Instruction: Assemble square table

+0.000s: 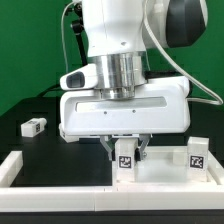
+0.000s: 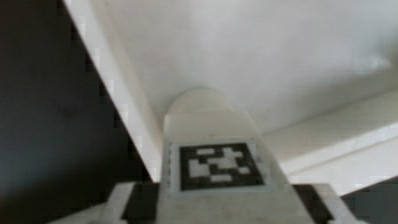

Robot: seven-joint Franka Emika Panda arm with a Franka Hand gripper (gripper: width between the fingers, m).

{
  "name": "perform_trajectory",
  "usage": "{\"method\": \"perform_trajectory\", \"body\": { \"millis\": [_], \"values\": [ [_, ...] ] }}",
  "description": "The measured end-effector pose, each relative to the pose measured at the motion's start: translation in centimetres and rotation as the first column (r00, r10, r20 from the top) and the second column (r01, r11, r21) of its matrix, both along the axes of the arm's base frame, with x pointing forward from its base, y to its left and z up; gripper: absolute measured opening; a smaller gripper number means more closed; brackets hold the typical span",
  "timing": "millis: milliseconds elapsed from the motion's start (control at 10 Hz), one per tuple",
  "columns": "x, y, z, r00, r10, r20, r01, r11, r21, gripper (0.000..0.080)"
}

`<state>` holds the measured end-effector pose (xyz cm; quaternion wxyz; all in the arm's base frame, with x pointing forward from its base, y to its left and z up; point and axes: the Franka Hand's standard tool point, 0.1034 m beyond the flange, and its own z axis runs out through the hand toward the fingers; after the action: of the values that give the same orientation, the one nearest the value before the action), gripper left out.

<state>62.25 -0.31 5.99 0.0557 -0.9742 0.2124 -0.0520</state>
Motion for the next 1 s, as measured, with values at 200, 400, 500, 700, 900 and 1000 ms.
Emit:
{"method": "perform_trajectory", "body": {
  "millis": [200,400,500,700,900,1000],
  "values": [
    [0.31,0.71,0.15,0.959,-0.280,-0.040,0.282,0.959,0.033,0.0283],
    [0.47,0.73,0.02,0.774,-0.620,-0.131,0.629,0.776,0.043,0.0283],
    [0.38,1.19,-0.17,0.574,-0.799,-0.180,0.816,0.576,0.047,0.0284],
    [0.48,1.23,-0.21,0.339,-0.915,-0.219,0.940,0.338,0.041,0.0284],
    [0.39,1.08,-0.27,0.209,-0.952,-0.225,0.978,0.209,0.024,0.0284],
    [0.36,1.06,-0.29,0.190,-0.953,-0.235,0.982,0.188,0.029,0.0284]
  ]
}}
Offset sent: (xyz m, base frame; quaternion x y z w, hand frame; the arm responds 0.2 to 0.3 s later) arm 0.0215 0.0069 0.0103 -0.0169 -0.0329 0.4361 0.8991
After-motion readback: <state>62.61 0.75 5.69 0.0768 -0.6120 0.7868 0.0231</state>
